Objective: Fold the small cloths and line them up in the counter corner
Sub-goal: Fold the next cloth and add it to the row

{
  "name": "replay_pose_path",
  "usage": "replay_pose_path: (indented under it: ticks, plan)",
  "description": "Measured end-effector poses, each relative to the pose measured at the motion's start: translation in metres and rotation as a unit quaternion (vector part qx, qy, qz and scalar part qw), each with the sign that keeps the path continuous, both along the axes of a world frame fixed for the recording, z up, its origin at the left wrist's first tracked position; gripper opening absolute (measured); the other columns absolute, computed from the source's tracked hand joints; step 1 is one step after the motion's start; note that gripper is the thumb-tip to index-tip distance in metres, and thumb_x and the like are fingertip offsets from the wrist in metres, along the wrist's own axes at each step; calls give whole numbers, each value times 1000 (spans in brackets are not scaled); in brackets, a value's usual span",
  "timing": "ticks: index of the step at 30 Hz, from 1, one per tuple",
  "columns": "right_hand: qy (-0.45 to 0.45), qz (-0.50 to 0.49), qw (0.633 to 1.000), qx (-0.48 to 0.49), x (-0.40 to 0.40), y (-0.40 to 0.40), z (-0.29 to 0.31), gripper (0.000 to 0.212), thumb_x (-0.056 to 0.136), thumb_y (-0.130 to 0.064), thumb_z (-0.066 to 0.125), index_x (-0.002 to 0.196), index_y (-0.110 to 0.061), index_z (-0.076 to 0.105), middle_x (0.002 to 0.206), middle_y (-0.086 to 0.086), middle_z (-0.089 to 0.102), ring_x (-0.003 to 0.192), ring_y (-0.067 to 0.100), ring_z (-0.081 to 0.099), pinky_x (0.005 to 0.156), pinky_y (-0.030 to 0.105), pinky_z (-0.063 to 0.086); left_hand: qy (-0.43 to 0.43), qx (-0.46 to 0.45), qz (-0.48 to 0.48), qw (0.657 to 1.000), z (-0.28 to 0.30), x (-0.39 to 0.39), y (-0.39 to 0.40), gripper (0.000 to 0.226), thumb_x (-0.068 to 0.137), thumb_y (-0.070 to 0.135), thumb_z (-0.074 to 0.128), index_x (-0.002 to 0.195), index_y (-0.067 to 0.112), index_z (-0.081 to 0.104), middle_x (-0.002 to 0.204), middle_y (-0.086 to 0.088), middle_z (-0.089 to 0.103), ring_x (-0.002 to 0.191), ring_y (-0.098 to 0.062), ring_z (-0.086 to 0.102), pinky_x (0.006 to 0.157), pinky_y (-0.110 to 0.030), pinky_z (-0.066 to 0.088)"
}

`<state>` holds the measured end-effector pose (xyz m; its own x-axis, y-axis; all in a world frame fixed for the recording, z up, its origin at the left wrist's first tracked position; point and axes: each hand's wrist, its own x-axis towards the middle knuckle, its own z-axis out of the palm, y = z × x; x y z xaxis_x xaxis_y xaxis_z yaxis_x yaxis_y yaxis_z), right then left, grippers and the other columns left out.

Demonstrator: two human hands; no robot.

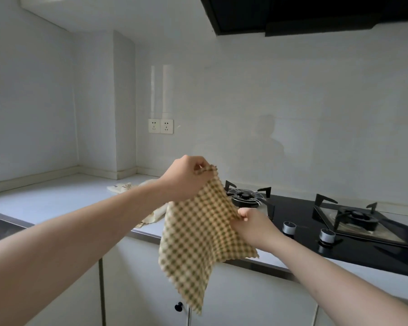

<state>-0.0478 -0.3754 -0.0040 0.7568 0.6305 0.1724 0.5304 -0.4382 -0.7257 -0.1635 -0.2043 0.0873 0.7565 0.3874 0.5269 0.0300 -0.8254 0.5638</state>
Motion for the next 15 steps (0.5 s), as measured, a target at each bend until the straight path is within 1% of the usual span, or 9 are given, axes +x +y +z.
replay_pose_path:
  ticks: [2,3,7,8,9,10,11,13,15]
  plan:
    - [-6,-28,999,-16,11,-6,1,20,86,-23,60,69,-15,55,53,-7,50,45,7,46,44,17,34,8,-3,22,1000,-9,1,11,20,97,39,62,95,20,69,76,3,60,60,-16,50,54,-26,38]
    - [-13,-38,999,-20,15,-10,1,19,86,-22,60,69,-17,55,52,-9,51,45,7,47,44,17,34,11,-7,32,999,-13,1,17,21,98,40,62,96,20,69,76,2,60,61,-18,50,55,-27,39]
    - [-43,-81,995,-49,40,-23,-1,16,80,-19,58,66,-16,65,62,-5,68,65,17,62,62,28,49,26,-14,65,997,-34,9,44,22,98,40,62,95,20,68,76,1,62,58,-18,53,56,-29,43]
    - [-48,-90,993,-55,46,-25,-2,14,78,-19,58,67,-15,67,64,-3,71,67,17,66,63,29,53,30,-10,75,997,-40,12,50,22,98,41,62,94,20,68,75,1,62,60,-19,54,58,-30,43]
    - [-51,-95,992,-60,51,-27,-2,14,78,-20,60,70,-18,71,66,-4,73,67,13,68,58,27,55,34,-6,85,996,-46,16,57,22,98,42,62,93,21,67,73,2,62,61,-20,55,61,-31,44]
    - [-53,-101,991,-66,55,-28,-2,14,80,-21,62,72,-21,74,67,-6,74,66,9,69,53,24,53,41,-1,96,995,-51,20,62,21,98,42,61,90,23,66,71,4,62,63,-21,56,62,-32,43]
    - [-54,-106,991,-67,60,-29,-3,15,82,-23,64,74,-25,75,67,-8,74,67,8,70,55,22,54,53,3,106,993,-56,24,66,19,97,42,60,88,26,64,70,6,62,66,-22,57,62,-32,43]
    - [-61,-122,989,-58,71,-28,-5,12,83,-30,69,73,-31,76,67,-12,74,75,11,72,74,29,59,81,15,121,989,-63,33,73,16,97,41,60,85,31,59,74,8,63,75,-23,60,67,-31,44]
    - [-72,-145,985,-50,83,-28,-8,11,81,-37,73,71,-36,76,72,-14,74,85,14,70,82,35,58,99,22,128,987,-68,42,77,13,97,39,61,86,31,60,83,4,67,86,-25,63,73,-31,48]
